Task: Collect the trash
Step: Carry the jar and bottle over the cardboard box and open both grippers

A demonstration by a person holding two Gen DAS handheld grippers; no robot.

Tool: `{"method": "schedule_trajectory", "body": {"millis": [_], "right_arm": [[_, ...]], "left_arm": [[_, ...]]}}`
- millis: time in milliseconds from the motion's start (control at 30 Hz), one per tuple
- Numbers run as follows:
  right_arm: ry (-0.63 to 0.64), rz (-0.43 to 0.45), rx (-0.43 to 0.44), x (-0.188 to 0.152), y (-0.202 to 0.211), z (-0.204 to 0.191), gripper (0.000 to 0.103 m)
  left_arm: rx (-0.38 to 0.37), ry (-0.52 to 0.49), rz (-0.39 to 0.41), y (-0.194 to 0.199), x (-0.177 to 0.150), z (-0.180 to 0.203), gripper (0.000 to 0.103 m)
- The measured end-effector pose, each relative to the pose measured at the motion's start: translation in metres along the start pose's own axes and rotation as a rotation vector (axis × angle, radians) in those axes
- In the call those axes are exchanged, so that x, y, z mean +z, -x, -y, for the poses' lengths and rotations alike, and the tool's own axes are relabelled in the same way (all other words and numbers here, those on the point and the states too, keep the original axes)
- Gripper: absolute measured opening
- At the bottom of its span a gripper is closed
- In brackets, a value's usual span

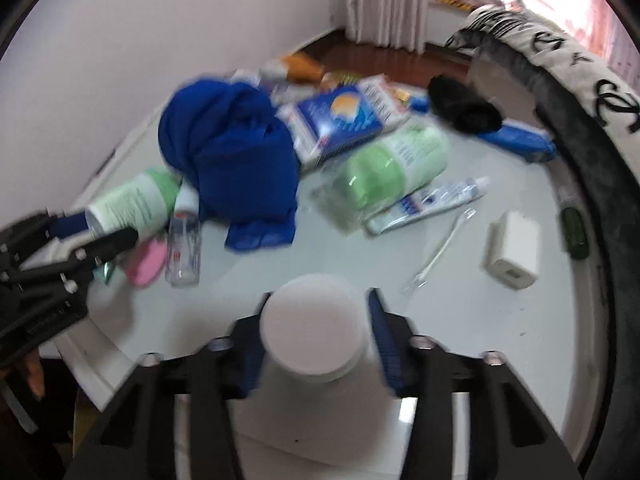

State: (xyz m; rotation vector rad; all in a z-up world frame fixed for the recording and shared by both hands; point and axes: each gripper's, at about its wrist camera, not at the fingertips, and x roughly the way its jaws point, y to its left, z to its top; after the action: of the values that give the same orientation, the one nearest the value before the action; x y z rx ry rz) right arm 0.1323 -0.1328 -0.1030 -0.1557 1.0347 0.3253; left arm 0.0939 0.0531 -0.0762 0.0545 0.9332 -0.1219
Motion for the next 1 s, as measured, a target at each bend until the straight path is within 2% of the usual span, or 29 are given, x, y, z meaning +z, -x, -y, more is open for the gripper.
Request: {"method": "schedule_trajectory", "body": {"millis": [200,367,533,667,1000], "right_arm": [[-0.004,0.056,-0.002,0.004,0.02,-0.004,0.041],[0.02,0.113,0.032,0.001,0.056,-0.013,0.041],[0.036,0.127,0.036,-0.02,0.081,-0.025,0.041],[-0.009,0.124,0.048,-0.045,0.091,-0.028,0.041],[-0.037,0.147,0.076,-0.095,0.13,-0.043,0.041]], "left_arm": [[-0.014,0.018,0.008,0.006,-0.003,-0.007,0.048],[-0.008,-0.012,0.016,0.024,-0.015,-0.013,0.048],[0.007,-0.058,0.054,0.058,-0.029,-0.012,0.047],[0.002,-0.057,0.055,0.075,-0.044,-0.013,0.047],[-0.054,-0.085,0.071,0.14,-0.088,0.002,0.047]]}}
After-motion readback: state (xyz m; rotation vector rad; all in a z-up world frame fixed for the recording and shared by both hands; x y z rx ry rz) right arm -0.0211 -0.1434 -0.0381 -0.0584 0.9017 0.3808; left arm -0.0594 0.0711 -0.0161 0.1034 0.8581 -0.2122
